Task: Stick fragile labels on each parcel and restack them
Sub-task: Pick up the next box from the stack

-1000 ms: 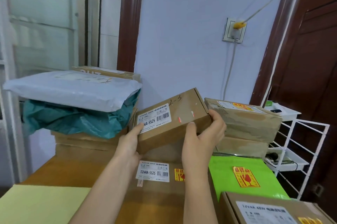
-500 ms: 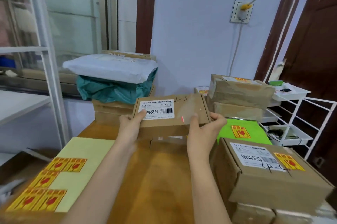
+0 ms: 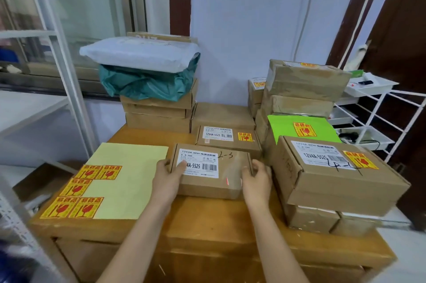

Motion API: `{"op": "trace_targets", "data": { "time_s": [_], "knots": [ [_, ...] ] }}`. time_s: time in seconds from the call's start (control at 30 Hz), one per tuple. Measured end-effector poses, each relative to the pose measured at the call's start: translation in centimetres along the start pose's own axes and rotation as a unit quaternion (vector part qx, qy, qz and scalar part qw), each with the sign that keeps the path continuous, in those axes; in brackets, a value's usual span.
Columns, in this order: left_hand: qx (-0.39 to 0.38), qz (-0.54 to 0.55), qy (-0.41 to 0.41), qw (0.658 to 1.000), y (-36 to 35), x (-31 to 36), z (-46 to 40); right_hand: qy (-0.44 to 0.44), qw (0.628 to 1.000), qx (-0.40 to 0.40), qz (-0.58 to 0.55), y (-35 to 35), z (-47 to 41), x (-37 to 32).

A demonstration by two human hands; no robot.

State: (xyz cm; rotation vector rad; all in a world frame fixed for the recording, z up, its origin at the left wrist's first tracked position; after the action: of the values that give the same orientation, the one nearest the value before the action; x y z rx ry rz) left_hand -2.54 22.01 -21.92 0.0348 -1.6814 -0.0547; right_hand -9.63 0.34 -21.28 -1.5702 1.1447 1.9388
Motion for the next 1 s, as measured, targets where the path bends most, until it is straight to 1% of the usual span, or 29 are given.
{"op": "trace_targets", "data": {
  "time_s": [0.17, 0.27, 0.4, 0.47, 0.63, 0.83, 0.9, 0.97, 1.0],
  "knots": [
    [-0.01, -0.097, -0.013, 0.995, 0.0, 0.1, -0.6, -0.015, 1.0, -0.023, -0.006, 0.3, 0.3, 1.7],
    [-0.028, -0.17, -0.013, 0.985, 0.2, 0.5, -1.3, -0.02, 0.999, -0.041, -0.018, 0.2, 0.4, 2.1],
    [-0.076, -0.326, -0.014, 0.942, 0.4, 0.8, -3.0, -0.006, 0.998, -0.054, -0.02, 0.2, 0.4, 2.2],
    [-0.083, -0.364, -0.008, 0.928, 0.4, 0.6, -3.6, -0.003, 0.998, -0.056, -0.013, 0.2, 0.2, 2.2],
    [-0.059, -0.387, -0.003, 0.92, -0.5, -0.2, -3.6, -0.011, 0.999, -0.035, -0.022, 0.1, 0.2, 2.5],
    [-0.028, -0.346, -0.011, 0.938, -1.7, -0.1, -3.4, 0.011, 0.999, 0.016, -0.028, 0.7, 0.4, 2.2],
    [-0.014, -0.307, -0.033, 0.951, -1.4, 0.1, -3.2, 0.018, 0.999, 0.023, -0.03, 0.8, 0.5, 2.2],
    [0.004, -0.268, -0.083, 0.96, -0.5, 0.8, -2.5, 0.02, 0.999, 0.025, -0.032, 0.8, 0.5, 2.1],
    [0.013, -0.266, -0.111, 0.958, 0.2, 1.1, -1.9, 0.022, 0.999, 0.025, -0.032, 0.8, 0.5, 2.1]
  ]
}}
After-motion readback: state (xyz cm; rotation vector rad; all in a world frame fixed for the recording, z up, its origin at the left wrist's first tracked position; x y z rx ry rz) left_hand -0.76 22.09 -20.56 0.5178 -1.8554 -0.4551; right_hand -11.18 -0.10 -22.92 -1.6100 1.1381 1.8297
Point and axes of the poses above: each hand's wrist, its own z-axis away from the middle knuckle, its own y-axis out of the back of the hand, x = y × z, the point moved 5 cm from there along -z, towards the middle knuckle, and after that the axes turned 11 degrees about -y, right-handed, at the moved point
